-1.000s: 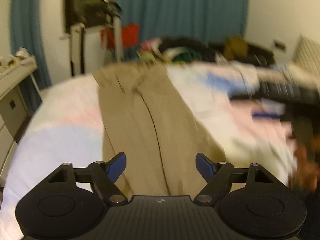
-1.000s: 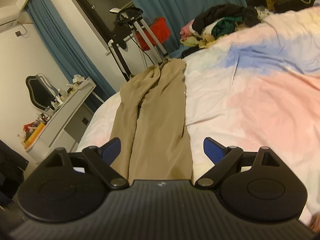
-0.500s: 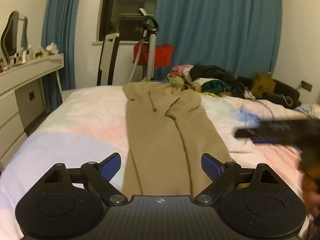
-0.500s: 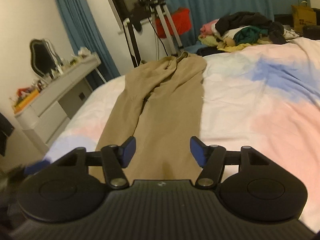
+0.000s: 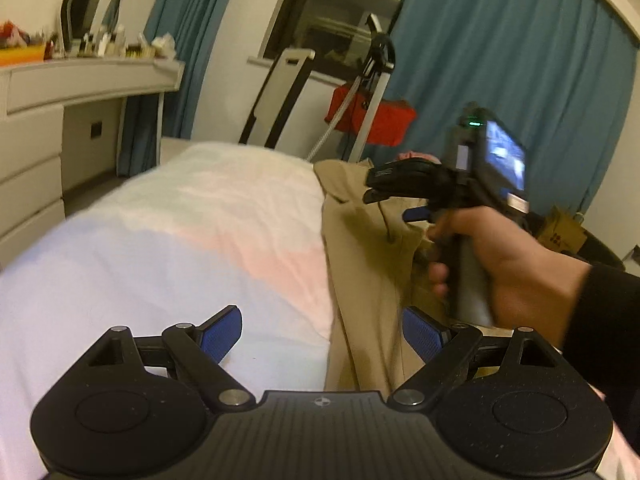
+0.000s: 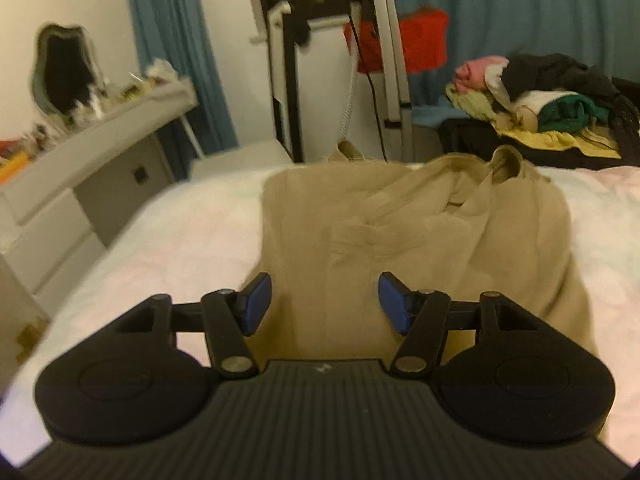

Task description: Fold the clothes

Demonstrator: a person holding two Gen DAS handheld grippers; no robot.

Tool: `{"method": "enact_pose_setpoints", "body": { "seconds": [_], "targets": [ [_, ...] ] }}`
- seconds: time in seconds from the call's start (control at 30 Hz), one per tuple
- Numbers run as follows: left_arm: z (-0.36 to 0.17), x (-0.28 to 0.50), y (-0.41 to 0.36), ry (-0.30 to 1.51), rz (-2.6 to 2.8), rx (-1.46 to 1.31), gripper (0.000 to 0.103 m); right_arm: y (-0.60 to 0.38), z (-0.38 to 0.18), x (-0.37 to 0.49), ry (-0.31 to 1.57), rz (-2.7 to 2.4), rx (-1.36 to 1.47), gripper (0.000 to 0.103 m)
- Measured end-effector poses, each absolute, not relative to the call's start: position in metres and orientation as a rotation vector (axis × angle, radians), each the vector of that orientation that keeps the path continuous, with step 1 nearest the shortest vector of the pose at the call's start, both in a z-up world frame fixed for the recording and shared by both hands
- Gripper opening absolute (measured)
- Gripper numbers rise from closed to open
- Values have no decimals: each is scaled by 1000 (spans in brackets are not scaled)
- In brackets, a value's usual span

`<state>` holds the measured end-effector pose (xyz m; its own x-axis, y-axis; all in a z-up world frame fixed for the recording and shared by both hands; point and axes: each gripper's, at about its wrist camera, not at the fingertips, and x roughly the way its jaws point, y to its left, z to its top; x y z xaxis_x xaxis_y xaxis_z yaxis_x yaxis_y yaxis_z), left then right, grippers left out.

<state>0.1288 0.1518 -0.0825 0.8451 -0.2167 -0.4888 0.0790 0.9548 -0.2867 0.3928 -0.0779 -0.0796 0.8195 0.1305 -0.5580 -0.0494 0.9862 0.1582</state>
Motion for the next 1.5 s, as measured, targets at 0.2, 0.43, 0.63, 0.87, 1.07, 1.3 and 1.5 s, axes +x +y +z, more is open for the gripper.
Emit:
{"method": "enact_pose_setpoints", "body": {
  "seconds": [0.2,0.43,0.63,0.87,1.07,1.3,1.5],
  "targets": [
    [-91,137,158,564,-159,-312,89,-87,-90,393,519,13,201,12],
    [-90,132,156,572,-161,-327,89,-128,-87,365,405,-26,299,10],
    [-86,126,146,569,-170,-287,89,-171,-93,350,403,-76,383,5],
    [-88,122,144,577,-177,-258,89,-199,-120,334,446,-104,387,6],
    [-97,135,140,623,-179,-242,89,-203,-120,322,531,-40,380,9],
    [-95,129,133,641,-228,-214,89,-213,-99,240,619,124,501,88],
    [-92,108,143,733,-278,-314,89,-223,-89,121,746,135,572,85]
  ]
}}
